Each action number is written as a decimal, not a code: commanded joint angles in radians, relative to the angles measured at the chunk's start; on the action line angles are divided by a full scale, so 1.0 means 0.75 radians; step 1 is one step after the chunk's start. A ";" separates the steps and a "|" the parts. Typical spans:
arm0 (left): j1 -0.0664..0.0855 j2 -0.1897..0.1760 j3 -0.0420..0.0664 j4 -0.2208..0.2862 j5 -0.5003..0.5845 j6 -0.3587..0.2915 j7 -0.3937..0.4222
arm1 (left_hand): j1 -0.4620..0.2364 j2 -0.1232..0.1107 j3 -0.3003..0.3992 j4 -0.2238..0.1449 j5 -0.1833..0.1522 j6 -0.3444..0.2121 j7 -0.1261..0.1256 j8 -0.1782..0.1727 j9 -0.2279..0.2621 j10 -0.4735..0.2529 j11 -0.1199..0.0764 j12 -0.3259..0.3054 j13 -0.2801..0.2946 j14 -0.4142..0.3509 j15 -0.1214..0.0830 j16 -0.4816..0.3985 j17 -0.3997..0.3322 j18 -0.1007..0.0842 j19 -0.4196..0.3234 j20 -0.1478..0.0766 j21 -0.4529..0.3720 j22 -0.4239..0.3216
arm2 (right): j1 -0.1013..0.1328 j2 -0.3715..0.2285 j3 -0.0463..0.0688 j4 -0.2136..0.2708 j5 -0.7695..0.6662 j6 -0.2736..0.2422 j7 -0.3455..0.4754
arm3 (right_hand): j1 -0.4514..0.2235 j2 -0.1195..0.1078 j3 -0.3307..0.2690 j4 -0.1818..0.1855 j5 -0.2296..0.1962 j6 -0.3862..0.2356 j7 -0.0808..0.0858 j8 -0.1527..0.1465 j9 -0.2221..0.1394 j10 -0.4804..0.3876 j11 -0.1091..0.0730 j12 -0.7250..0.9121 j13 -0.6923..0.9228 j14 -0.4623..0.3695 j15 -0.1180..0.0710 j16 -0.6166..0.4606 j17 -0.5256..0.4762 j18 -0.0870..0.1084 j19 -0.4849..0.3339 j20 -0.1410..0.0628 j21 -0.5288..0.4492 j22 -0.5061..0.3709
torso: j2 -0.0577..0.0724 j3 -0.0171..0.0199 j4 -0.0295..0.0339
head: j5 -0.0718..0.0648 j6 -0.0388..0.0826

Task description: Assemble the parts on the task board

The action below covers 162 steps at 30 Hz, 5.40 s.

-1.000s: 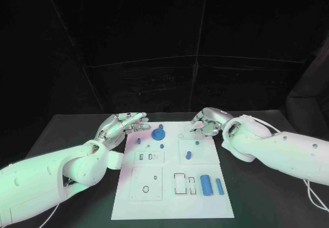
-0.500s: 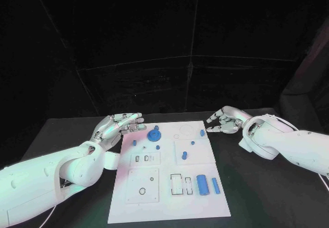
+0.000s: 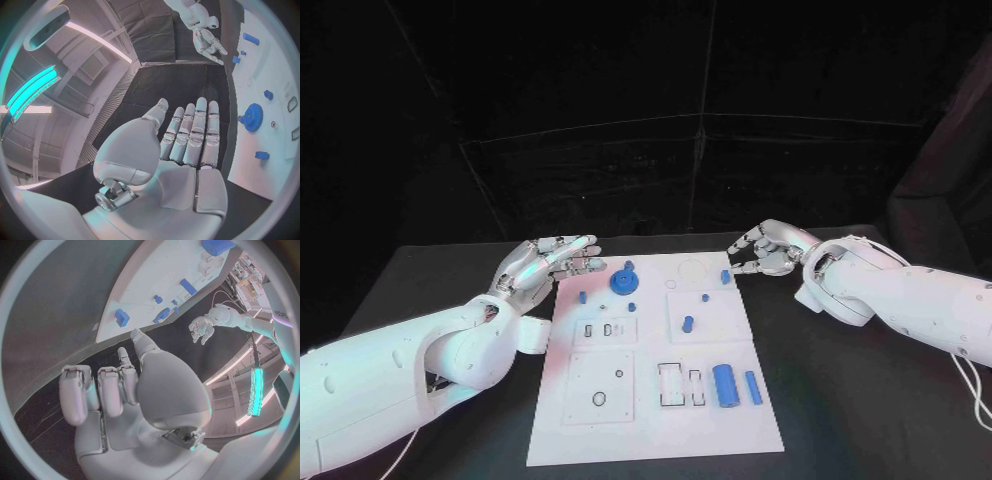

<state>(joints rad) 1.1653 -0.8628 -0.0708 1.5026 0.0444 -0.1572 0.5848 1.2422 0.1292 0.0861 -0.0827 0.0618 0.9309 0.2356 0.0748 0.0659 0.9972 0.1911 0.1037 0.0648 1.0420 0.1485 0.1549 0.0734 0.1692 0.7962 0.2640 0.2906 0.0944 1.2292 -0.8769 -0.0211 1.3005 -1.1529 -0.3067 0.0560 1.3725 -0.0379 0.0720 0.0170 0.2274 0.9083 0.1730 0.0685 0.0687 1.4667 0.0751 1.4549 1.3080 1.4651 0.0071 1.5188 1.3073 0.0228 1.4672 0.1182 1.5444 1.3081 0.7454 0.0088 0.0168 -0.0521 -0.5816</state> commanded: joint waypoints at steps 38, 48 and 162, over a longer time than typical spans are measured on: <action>0.001 0.005 0.000 -0.009 -0.007 0.037 0.004 | 0.000 0.015 0.011 -0.003 0.009 0.009 0.015 -0.002 0.000 0.009 -0.001 0.006 -0.001 0.012 -0.001 -0.002 0.001 0.021 0.007 -0.002 0.005 -0.003 | -0.055 0.081 0.000 -0.106 0.004 -0.009 0.028 | 0.016 0.017 0.003 -0.019 -0.013 0.002 -0.001 0.004 0.004 0.018 0.012 -0.001 0.188 0.105 0.005 0.001 0.189 -0.007 0.063 0.005 -0.004 0.254 | -0.001 -0.0002 -0.0017 | -0.004 -0.001; 0.001 0.005 0.000 -0.009 -0.007 0.040 0.002 | 0.000 0.015 0.011 -0.003 0.009 0.009 0.015 -0.002 0.000 0.009 -0.001 0.006 -0.001 0.012 -0.001 -0.002 0.001 0.021 0.007 -0.002 0.005 -0.003 | -0.055 0.093 0.000 -0.113 0.008 0.053 0.007 | 0.013 0.025 0.003 -0.020 -0.019 0.020 -0.001 0.013 0.007 0.021 0.013 0.003 0.192 0.105 0.006 0.001 0.190 -0.007 0.063 0.007 -0.004 0.254 | -0.002 0.0007 -0.0022 | -0.005 -0.004; 0.013 0.023 0.001 -0.067 0.015 -0.001 0.034 | -0.009 0.018 0.030 -0.012 0.008 0.013 0.014 -0.003 0.000 0.012 -0.002 0.005 -0.002 0.015 -0.002 -0.006 0.000 0.021 0.012 -0.003 0.003 -0.008 | -0.134 0.516 -0.039 0.128 -0.544 0.043 -0.342 | -0.031 0.117 0.183 -0.046 -0.075 0.201 -0.056 0.061 0.008 0.050 -0.037 0.023 0.219 0.105 -0.038 -0.003 0.188 -0.015 0.090 -0.035 0.010 0.289 | -0.032 -0.0194 0.0093 | 0.126 -0.098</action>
<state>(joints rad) 1.1732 -0.8459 -0.0712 1.4512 0.0514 -0.1664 0.5933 1.2387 0.1327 0.1012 -0.0924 0.0618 0.9345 0.2391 0.0747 0.0659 1.0007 0.1876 0.1037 0.0648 1.0440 0.1466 0.1549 0.0730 0.1692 0.7994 0.2609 0.2906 0.0891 1.1292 -0.4909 -0.0495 1.3972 -1.5477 -0.2901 -0.2021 1.3470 0.0474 0.2013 -0.0175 0.1709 1.0345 0.1518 0.1120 0.0746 1.4667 0.0535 1.4753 1.3084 1.4669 -0.0162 1.5221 1.3074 0.0230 1.4635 0.0996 1.5537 1.3073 0.7212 -0.0060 0.0235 0.0425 -0.6544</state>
